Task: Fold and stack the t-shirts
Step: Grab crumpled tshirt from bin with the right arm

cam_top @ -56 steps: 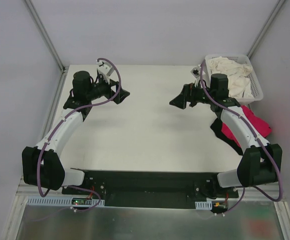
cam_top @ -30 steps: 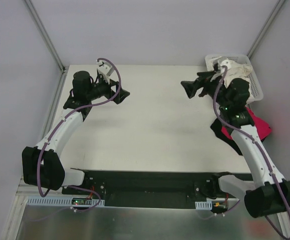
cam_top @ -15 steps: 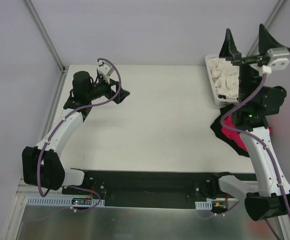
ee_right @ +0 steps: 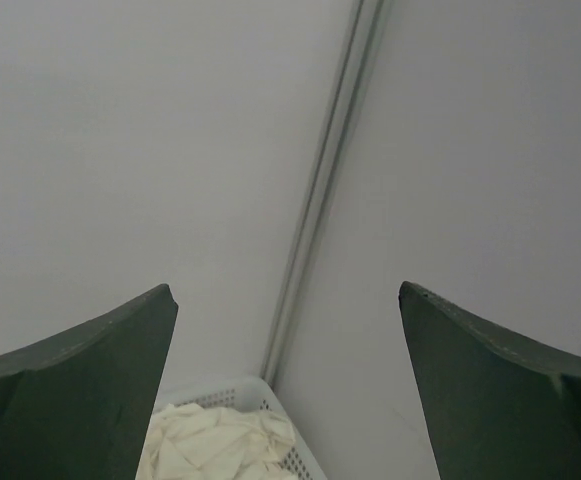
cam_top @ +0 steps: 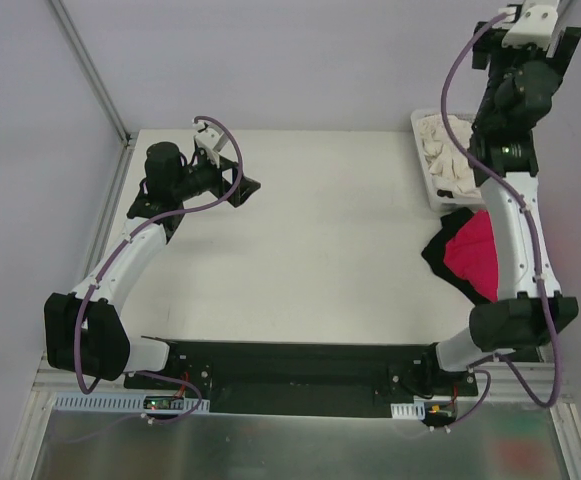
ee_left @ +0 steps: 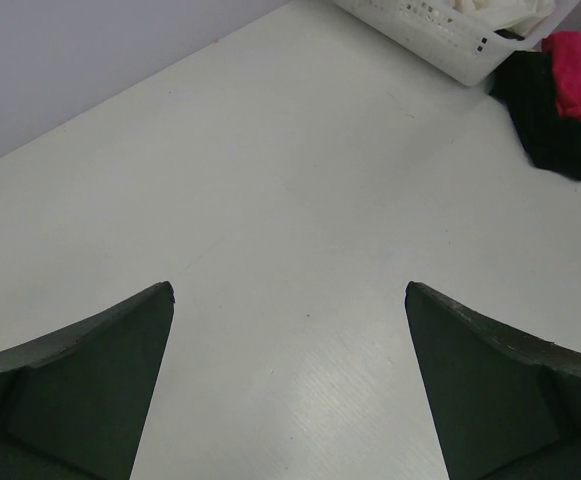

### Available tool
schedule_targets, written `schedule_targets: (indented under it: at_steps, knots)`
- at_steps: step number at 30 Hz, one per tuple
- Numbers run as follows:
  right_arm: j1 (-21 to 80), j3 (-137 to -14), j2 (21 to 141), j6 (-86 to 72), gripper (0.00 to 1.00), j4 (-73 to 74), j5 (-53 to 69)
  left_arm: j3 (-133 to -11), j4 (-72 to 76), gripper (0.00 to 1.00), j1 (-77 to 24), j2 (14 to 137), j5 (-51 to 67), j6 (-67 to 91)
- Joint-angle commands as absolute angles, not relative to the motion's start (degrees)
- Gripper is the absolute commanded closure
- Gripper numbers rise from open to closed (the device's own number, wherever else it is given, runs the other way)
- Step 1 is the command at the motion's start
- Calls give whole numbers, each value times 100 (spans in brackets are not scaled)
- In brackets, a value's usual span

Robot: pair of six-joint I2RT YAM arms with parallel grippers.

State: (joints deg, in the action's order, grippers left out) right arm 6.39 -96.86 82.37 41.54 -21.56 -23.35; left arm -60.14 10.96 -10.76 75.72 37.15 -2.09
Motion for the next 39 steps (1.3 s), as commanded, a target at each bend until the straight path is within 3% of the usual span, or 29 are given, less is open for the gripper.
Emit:
schedule_targets:
  at_steps: [1,16,22,26,39]
  knots:
    - [10,-11212,9225,3296,4,-151,-2917,-6047,1362,1,-1028,7541,3964,-141]
    - [-914,-12700,12040,1356,4,3417,-2199,-6038,1397,1,-1028,7576,3999,-114]
    - [-1107,-11332,11620,493,3,3217,-1408,-6021,1397,1,-1028,7567,3999,-105]
    - [-1134,-11084,11593,124,1,3278,-1064,-6029,1406,1,-1028,7585,4017,-97]
    - [-1028,-11918,12173,308,1,4307,385,-6073,1406,1,-1028,7647,4078,-70]
